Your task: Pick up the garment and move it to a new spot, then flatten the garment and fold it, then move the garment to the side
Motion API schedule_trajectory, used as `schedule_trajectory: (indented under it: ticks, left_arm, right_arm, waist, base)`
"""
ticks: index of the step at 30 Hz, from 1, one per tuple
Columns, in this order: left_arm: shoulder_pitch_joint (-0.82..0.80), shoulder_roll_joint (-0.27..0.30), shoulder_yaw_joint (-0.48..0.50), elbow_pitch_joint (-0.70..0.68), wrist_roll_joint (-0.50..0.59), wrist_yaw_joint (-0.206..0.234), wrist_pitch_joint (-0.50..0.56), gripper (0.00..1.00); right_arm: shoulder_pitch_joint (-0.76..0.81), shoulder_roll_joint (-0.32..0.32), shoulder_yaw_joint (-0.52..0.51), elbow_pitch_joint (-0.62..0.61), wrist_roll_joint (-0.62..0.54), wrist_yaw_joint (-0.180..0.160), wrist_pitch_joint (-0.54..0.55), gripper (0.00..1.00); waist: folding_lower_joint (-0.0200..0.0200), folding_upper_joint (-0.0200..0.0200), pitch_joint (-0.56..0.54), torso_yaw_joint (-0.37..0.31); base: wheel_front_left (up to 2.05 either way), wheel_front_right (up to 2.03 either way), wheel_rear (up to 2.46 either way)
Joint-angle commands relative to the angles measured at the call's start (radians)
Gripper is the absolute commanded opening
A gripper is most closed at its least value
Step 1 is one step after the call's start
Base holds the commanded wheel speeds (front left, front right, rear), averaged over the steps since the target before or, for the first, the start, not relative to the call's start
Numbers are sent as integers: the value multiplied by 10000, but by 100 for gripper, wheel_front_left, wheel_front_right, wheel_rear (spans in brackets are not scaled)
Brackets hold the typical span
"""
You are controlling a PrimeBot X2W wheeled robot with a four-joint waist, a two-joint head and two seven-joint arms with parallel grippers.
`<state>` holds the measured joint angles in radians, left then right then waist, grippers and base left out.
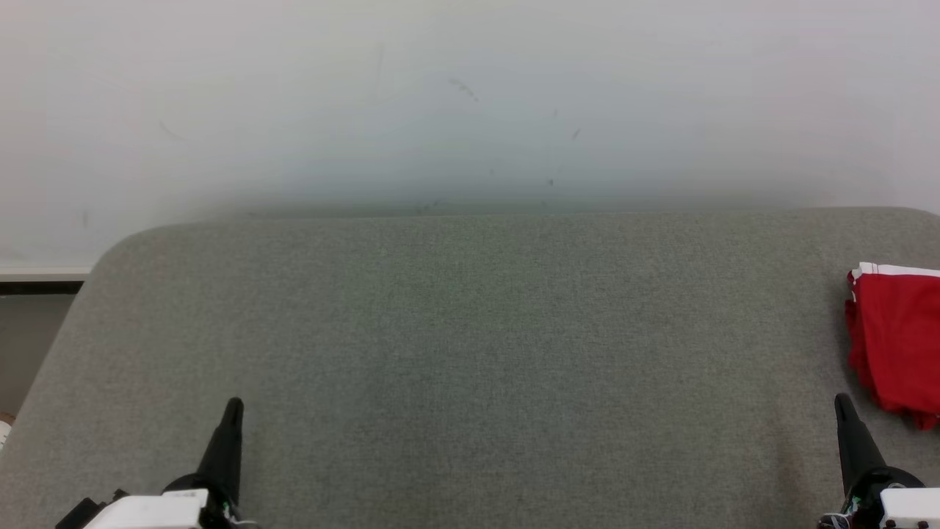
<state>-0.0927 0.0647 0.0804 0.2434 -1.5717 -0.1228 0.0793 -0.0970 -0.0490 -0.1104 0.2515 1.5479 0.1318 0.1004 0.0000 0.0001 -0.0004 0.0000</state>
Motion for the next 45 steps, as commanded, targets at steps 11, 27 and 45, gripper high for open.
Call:
schedule_trajectory:
  ticks: [11, 27, 45]
  left_arm:
    - [-195, 21, 157, 15, -586, -118, 216, 0]
    - [-199, -16, 201, 16, -530, -118, 249, 0]
    - [-202, -38, 239, 18, -482, -118, 269, 0]
  right_arm:
    - [-183, -22, -62, -92, 658, -21, 174, 0]
    - [-180, -22, -58, -87, 657, -21, 173, 0]
    - [-180, -22, -58, -87, 660, -21, 171, 0]
  waist:
    - [0, -1, 35, 0]
    - [0, -1, 35, 0]
    - [0, -1, 35, 0]
  base:
    - [0, 0, 0]
    - [0, 0, 0]
    - [0, 0, 0]
